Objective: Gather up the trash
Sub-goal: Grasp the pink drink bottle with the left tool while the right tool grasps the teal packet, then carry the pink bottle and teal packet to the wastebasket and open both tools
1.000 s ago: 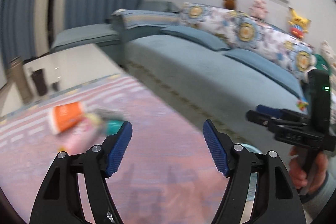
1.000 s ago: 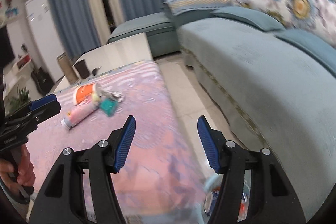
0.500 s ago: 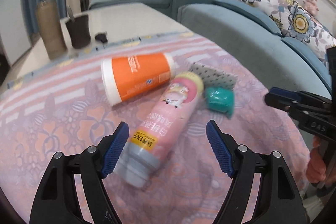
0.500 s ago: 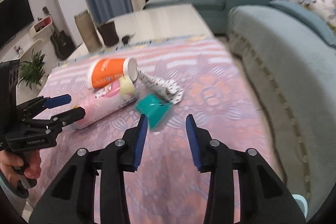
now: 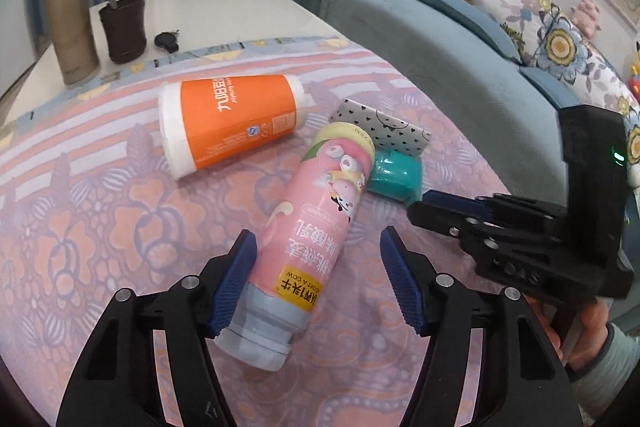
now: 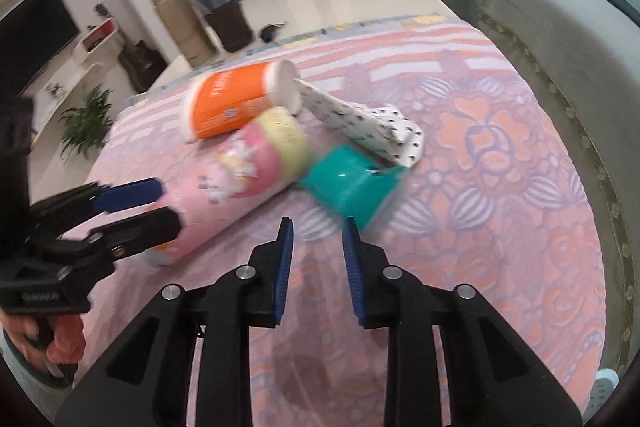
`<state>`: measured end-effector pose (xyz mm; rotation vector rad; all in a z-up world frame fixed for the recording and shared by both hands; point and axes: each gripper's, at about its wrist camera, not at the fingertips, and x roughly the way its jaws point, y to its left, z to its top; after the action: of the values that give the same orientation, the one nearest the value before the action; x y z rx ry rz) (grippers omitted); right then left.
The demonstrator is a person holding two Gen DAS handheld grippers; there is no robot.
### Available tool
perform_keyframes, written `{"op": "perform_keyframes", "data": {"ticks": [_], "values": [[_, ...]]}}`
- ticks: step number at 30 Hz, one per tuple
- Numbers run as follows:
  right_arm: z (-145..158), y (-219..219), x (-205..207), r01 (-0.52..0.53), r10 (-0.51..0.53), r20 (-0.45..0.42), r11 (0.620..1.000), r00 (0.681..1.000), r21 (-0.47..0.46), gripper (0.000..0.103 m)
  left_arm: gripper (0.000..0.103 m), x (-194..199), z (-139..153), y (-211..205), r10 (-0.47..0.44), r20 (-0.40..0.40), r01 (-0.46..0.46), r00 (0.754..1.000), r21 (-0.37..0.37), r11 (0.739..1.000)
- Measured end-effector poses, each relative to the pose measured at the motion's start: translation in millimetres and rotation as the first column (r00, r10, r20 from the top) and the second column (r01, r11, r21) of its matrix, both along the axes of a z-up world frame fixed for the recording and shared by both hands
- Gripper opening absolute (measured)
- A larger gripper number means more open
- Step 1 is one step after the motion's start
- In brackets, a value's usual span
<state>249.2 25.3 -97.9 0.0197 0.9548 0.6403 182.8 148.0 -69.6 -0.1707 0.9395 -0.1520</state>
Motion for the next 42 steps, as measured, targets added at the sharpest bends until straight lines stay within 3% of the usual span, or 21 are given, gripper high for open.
{"op": "perform_keyframes", "data": {"ticks": [4, 9, 11, 12, 13, 17, 22, 26, 28, 31, 36, 42], "values": [[12, -6, 2, 0.015, -0.013, 0.063, 1.000, 0.998, -0.020, 0.023, 0.062, 21, -12, -13, -0.018, -0.046, 0.023, 0.999, 0.125, 0.992], [6, 5, 33, -0.011, 0.014, 0.042, 0.998, 0.999, -0.065, 0.025, 0.059, 36, -33, -10, -0.008, -0.072, 0.018, 0.997, 0.149, 0.989], [5, 10, 37, -0.031, 0.036, 0.054, 0.996, 0.998, -0.084, 0.038, 0.055, 32, -32, -6, 0.002, -0.059, 0.005, 0.998, 0.122, 0.993], [5, 11, 38, -0.038, 0.043, 0.059, 0.995, 0.997, -0.092, 0.055, 0.051, 31, -32, -4, 0.007, -0.057, -0.001, 0.998, 0.104, 0.995], [4, 14, 39, -0.042, 0.050, 0.073, 0.993, 0.996, -0.109, 0.063, 0.050, 28, -32, 0, 0.021, -0.061, -0.017, 0.998, 0.070, 0.997], [-4, 24, 44, -0.079, 0.091, 0.073, 0.984, 0.993, -0.161, 0.063, 0.047, 13, -34, 19, 0.111, -0.096, -0.121, 0.989, -0.111, 0.986], [-12, 32, 40, -0.087, 0.104, 0.083, 0.979, 0.991, -0.185, 0.063, 0.047, -14, -33, 19, 0.168, -0.094, -0.182, 0.981, -0.179, 0.967], [-14, 40, 31, -0.073, 0.097, 0.105, 0.974, 0.990, -0.213, 0.057, 0.047, -29, -30, 10, 0.192, -0.065, -0.199, 0.979, -0.145, 0.969], [-14, 43, 27, -0.078, 0.105, 0.111, 0.972, 0.988, -0.220, 0.044, 0.047, -36, -27, 9, 0.206, -0.050, -0.211, 0.977, -0.143, 0.967], [-13, 45, 20, -0.084, 0.109, 0.109, 0.974, 0.988, -0.211, 0.038, 0.047, -46, -22, 10, 0.241, -0.031, -0.243, 0.970, -0.150, 0.958], [1, 31, -9, -0.085, 0.103, 0.108, 0.984, 0.989, -0.159, 0.036, 0.047, -66, -2, 4, 0.246, 0.017, -0.238, 0.969, -0.196, 0.951], [48, -18, -58, -0.023, 0.035, 0.163, 0.997, 0.986, -0.074, 0.036, 0.047, -93, 38, -20, 0.173, 0.098, -0.146, 0.980, -0.237, 0.961]]}}
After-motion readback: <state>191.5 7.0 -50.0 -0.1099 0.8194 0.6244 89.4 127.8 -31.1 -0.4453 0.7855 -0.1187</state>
